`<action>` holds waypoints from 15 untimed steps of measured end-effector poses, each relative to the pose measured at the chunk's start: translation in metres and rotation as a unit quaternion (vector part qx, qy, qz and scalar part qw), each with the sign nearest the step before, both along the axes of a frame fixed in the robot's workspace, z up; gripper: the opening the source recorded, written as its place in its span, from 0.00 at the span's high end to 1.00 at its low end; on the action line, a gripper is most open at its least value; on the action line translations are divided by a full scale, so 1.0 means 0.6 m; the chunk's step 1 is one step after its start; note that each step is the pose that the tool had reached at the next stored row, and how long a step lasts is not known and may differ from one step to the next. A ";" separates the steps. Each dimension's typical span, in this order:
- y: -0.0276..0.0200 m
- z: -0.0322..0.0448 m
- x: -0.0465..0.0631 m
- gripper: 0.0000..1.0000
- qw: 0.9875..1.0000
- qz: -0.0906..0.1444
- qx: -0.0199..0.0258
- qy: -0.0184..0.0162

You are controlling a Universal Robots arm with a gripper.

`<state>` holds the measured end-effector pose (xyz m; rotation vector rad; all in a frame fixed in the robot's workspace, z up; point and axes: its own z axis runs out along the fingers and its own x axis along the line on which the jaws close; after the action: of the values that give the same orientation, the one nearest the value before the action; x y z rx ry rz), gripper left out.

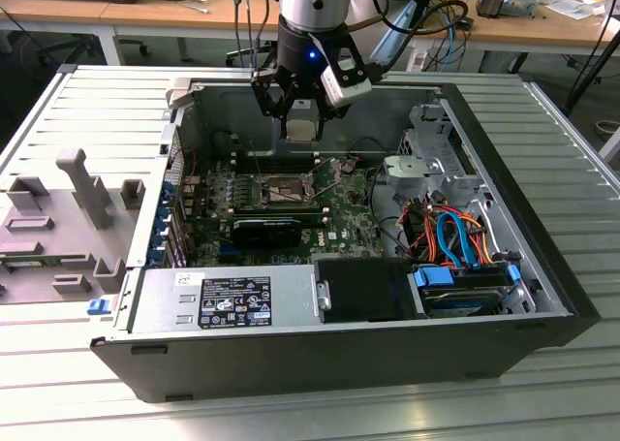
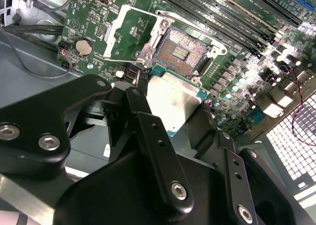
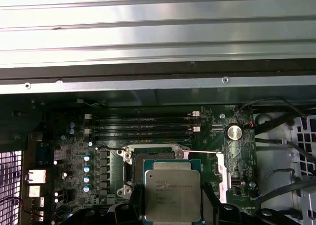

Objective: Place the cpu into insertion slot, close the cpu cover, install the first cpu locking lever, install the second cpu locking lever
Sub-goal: 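Place the cpu into insertion slot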

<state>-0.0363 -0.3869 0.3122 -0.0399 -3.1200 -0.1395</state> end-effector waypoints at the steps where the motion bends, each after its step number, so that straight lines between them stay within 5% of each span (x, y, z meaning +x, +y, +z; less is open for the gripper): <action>1: 0.0000 0.000 0.000 0.45 1.000 0.000 0.000 0.000; 15: -0.0034 -0.004 0.000 0.45 1.000 0.000 0.000 0.000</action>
<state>-0.0363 -0.3889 0.3100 -0.0400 -3.1200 -0.1395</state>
